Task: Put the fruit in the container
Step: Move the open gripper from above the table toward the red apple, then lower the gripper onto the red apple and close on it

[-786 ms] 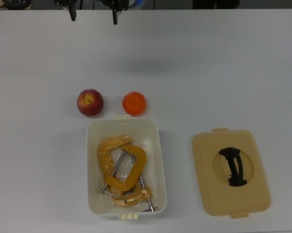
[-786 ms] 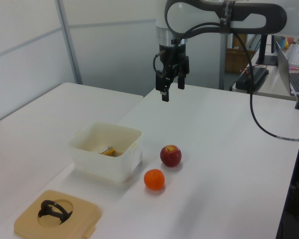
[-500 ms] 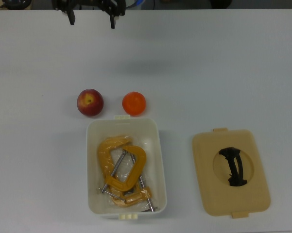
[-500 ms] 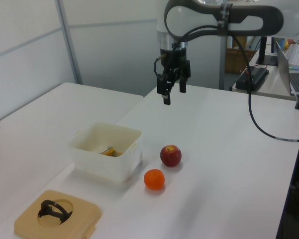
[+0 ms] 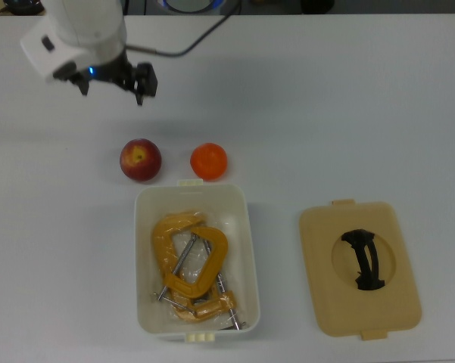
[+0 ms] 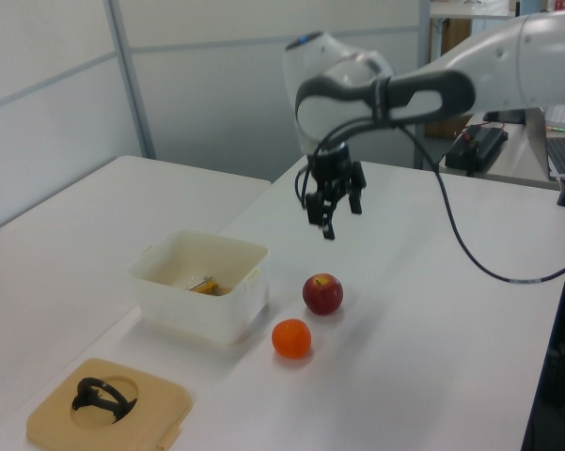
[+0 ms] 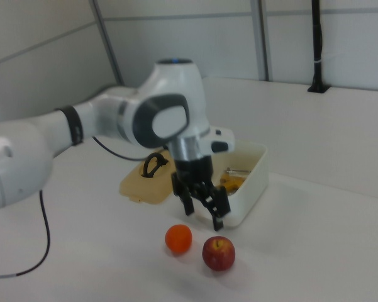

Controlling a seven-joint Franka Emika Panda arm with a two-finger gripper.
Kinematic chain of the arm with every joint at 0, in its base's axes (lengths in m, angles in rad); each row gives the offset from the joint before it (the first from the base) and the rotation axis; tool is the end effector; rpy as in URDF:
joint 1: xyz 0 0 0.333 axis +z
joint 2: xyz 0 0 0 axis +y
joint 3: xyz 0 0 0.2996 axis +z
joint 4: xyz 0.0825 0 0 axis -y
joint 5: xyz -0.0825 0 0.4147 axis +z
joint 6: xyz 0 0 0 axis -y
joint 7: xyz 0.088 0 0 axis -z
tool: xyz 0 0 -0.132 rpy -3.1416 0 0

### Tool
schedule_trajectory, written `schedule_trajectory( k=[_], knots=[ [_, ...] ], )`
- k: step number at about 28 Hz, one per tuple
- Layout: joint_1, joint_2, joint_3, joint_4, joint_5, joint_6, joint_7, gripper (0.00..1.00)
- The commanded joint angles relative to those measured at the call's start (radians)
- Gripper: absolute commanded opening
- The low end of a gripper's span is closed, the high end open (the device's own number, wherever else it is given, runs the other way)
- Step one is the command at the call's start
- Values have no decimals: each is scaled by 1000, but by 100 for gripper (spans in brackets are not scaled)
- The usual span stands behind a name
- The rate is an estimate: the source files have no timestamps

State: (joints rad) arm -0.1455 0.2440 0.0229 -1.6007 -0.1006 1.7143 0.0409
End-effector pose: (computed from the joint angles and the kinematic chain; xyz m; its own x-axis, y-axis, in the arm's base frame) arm 0.6378 -0.0915 0.4293 0.9809 -0.1474 -0.1267 -0.1357 -0.9860 0.0965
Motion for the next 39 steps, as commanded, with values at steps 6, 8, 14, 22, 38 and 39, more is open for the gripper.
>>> schedule_trajectory(
  k=[6, 8, 14, 22, 38, 39],
  knots=[
    [11, 98, -1, -53, -31, 145, -12, 100],
    [11, 106, 2, -55, -28, 157, -12, 100],
    [18, 138, 6, -74, -16, 211, -9, 100],
    [38, 181, 12, -87, 13, 255, -6, 100],
    [32, 167, 5, -82, 27, 260, -16, 36],
    [30, 158, 3, -79, 27, 258, -15, 36]
  ],
)
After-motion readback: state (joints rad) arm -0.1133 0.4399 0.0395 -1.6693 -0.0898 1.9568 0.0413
